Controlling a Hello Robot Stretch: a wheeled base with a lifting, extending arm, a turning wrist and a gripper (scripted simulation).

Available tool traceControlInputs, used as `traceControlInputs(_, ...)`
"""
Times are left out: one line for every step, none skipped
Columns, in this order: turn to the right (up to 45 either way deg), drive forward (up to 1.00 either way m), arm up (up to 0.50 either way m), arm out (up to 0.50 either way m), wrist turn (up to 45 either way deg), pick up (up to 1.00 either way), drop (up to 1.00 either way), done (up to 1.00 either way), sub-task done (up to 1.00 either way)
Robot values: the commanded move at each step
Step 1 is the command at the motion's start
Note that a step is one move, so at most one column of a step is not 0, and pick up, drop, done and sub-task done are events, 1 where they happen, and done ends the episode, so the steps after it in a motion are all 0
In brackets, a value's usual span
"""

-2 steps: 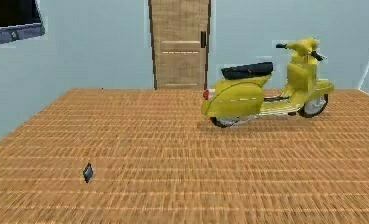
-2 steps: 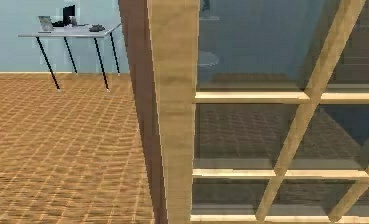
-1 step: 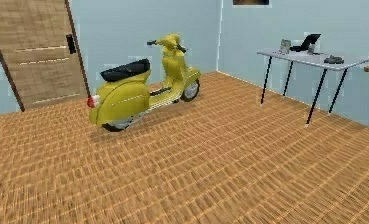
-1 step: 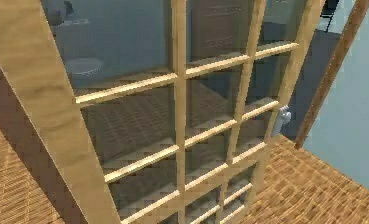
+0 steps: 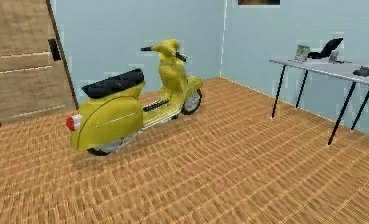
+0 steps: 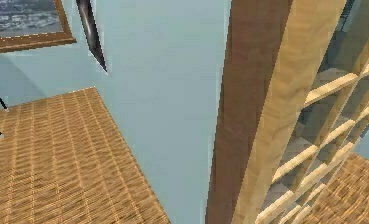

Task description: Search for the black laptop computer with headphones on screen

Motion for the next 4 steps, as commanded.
traceControlInputs(12.0,0.00,0.00,0.00,0.0,0.00,0.00,0.00,0.00)
traceControlInputs(0.0,1.00,0.00,0.00,0.0,0.00,0.00,0.00,0.00)
traceControlInputs(3.0,0.00,0.00,0.00,0.0,0.00,0.00,0.00,0.00)
traceControlInputs(9.0,0.00,0.00,0.00,0.0,0.00,0.00,0.00,0.00)
